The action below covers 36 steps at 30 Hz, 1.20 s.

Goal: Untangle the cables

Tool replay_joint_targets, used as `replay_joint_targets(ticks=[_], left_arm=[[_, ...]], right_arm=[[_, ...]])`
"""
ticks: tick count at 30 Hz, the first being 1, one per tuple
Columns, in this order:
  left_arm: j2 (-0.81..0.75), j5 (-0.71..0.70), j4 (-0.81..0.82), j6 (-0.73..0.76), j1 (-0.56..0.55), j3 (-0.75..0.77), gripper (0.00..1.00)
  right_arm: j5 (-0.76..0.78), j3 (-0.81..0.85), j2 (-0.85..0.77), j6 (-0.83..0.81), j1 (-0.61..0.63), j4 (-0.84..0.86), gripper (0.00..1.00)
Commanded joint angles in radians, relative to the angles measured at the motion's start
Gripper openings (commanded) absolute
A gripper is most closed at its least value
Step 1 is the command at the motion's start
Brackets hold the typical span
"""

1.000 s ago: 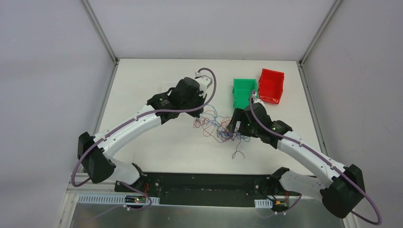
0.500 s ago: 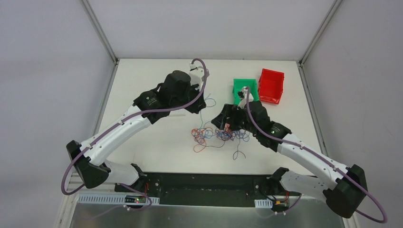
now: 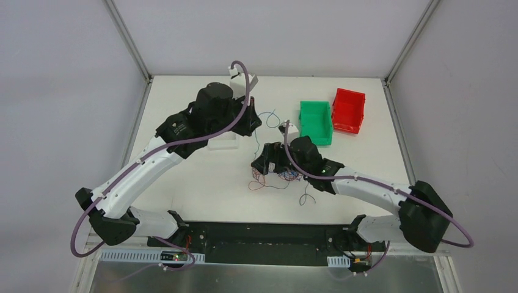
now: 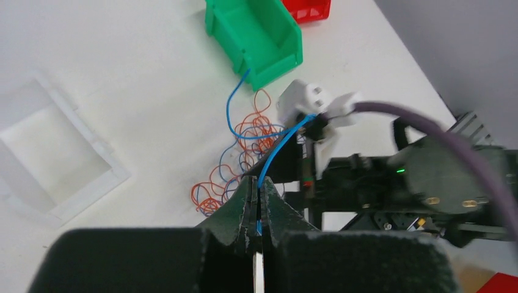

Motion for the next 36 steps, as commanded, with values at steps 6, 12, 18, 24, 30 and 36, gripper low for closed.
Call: replay_joint_targets(ticks=[6, 12, 18, 24, 30, 36], left_arm=[[-0.013, -0.083, 0.009, -0.026, 0.025, 0.218, 0.0], [-0.04, -0.475, -0.013, 0.137, 0.032, 0.293, 0.0], [-0.043, -0.747, -0.012, 0.267, 0.044, 0.267, 0.0], [-0.057, -0.955, -0.014, 0.29, 0.083, 0.209, 0.0], [-0.099, -0.911, -0.014, 0.24, 0.105, 0.118, 0.0], [-0.113, -1.006, -0.021, 0.25, 0.127, 0.075, 0.0]], right_arm=[[0.165, 0.129, 0.336, 0.072, 0.016, 0.141, 0.88], [0.325, 0.082, 0.316, 0.257, 0.014, -0.066, 0.75], [0.432, 0.007, 0.166, 0.405, -0.038, -0.332, 0.52], [0.492, -0.027, 0.021, 0.452, -0.112, -0.561, 0.52], [0.533, -0.052, -0.12, 0.452, -0.232, -0.686, 0.01], [0.587, -0.041, -0.25, 0.426, -0.37, -0.823, 0.0]])
